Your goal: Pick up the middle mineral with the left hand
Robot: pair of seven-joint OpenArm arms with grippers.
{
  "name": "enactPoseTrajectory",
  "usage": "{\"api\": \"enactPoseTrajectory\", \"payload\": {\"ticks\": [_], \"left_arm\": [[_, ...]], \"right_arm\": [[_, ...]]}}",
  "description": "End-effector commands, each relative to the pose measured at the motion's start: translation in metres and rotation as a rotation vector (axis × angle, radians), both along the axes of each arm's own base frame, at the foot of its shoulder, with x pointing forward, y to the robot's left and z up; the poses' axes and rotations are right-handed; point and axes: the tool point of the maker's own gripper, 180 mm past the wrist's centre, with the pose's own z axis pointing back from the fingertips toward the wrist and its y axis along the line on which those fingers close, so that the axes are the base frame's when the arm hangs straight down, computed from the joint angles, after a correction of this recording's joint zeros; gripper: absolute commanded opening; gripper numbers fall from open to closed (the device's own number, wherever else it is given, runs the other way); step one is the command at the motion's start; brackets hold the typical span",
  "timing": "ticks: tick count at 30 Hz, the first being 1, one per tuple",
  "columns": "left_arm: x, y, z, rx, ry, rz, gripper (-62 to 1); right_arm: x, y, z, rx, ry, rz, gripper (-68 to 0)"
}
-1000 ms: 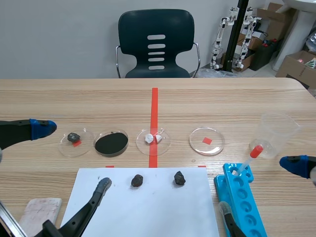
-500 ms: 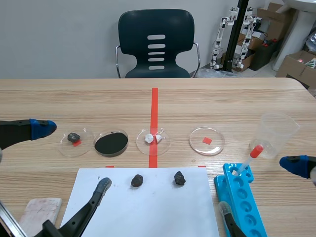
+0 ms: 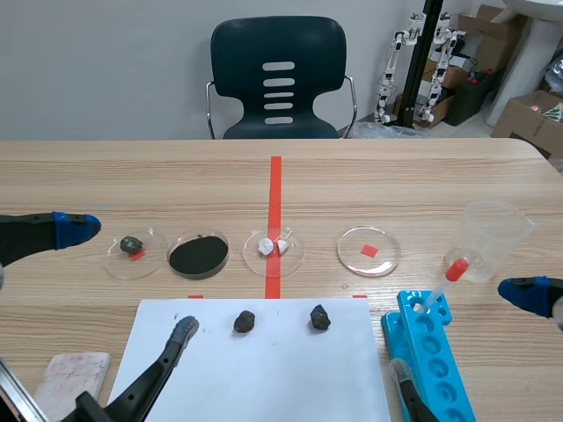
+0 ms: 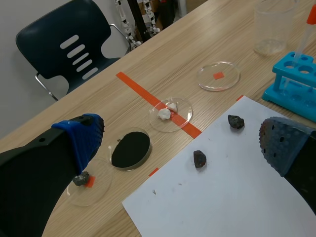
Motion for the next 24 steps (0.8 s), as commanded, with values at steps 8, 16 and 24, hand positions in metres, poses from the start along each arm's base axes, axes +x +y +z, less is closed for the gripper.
{"api": "enactPoseTrajectory", "payload": {"ticks": [8, 16, 24], "left_arm": [[0.0024, -0.0041, 0.0138, -0.032, -0.04, -0.002, 1.4], [0.0018, -0.0065, 0.015, -0.058, -0.033, -0.002, 1.4], [0.0047, -0.0058, 0.0116, -0.051, -0.014, 0.011, 1.4]], "right_arm": [[0.0012, -0.0006, 0.0037, 0.008, -0.016, 0.0, 0.4], [0.0012, -0.0006, 0.0037, 0.008, -0.016, 0.0, 0.4], [0.0012, -0.0006, 0.0036, 0.008, -0.016, 0.0, 0.4]]}}
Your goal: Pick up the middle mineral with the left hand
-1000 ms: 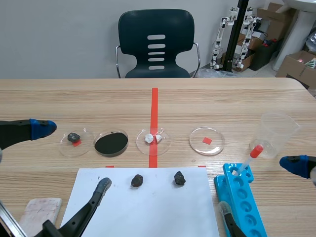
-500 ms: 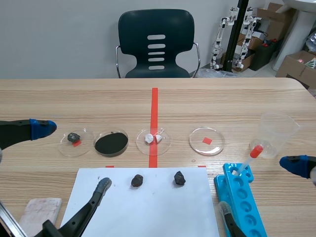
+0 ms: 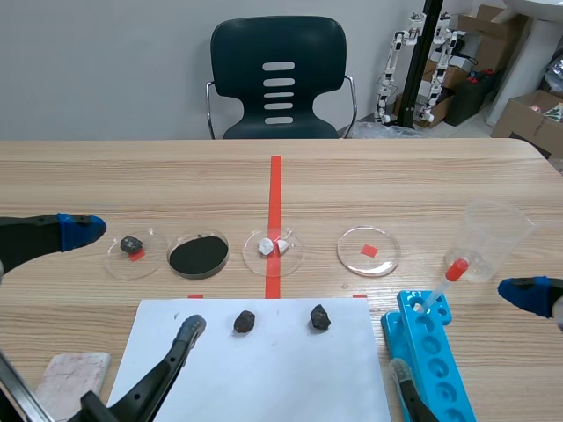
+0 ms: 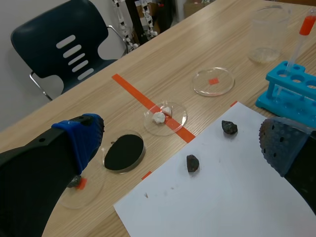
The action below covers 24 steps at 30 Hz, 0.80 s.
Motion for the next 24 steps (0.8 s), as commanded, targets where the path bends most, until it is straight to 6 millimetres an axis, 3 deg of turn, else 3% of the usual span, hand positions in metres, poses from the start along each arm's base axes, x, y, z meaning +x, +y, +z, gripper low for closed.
{"api": "enactPoseTrajectory", "payload": {"ticks": [1, 8, 24], "left_arm": [[0.007, 0.0, 0.006, -0.007, -0.004, 0.022, 1.4], [0.018, 0.013, -0.024, 0.042, 0.193, 0.094, 1.4], [0.045, 0.031, -0.065, 0.02, 0.561, 0.245, 1.4]], "right_arm": [[0.001, -0.001, 0.004, 0.008, -0.017, 0.0, 0.4], [0.001, -0.001, 0.004, 0.008, -0.016, 0.0, 0.4], [0.001, -0.001, 0.004, 0.008, -0.016, 0.0, 0.4]]}}
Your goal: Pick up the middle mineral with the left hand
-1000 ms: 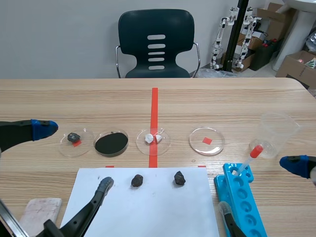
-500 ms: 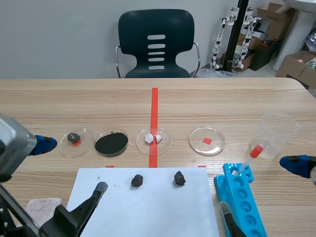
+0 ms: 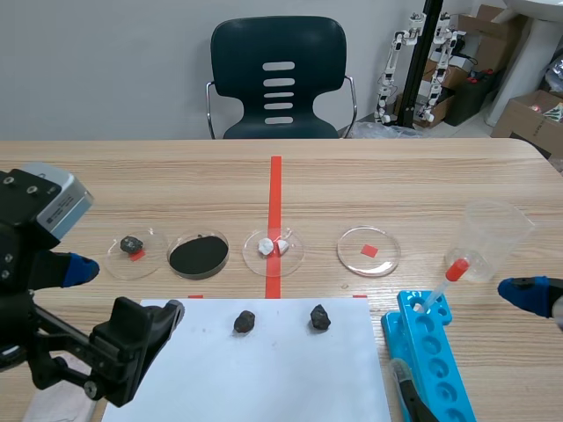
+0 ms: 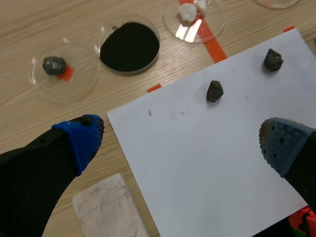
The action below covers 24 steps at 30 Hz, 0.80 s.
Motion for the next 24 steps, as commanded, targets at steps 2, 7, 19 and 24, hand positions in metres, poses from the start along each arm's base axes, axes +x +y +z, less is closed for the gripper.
{"api": "enactPoseTrajectory", "payload": {"ticks": [2, 7, 19, 24], "left_arm": [[0.005, -0.007, -0.005, -0.019, 0.029, 0.019, 1.4], [0.012, -0.017, -0.024, -0.01, 0.11, 0.072, 1.4], [0.021, -0.048, -0.049, 0.072, 0.302, 0.162, 1.4], [0.031, -0.055, -0.054, 0.084, 0.332, 0.226, 1.4]], "right_arm": [[0.001, -0.001, 0.004, 0.008, -0.016, 0.0, 0.4], [0.001, -0.001, 0.004, 0.008, -0.016, 0.0, 0.4], [0.001, -0.001, 0.004, 0.008, -0.016, 0.0, 0.4], [0.001, -0.001, 0.004, 0.008, -0.016, 0.0, 0.4]]}}
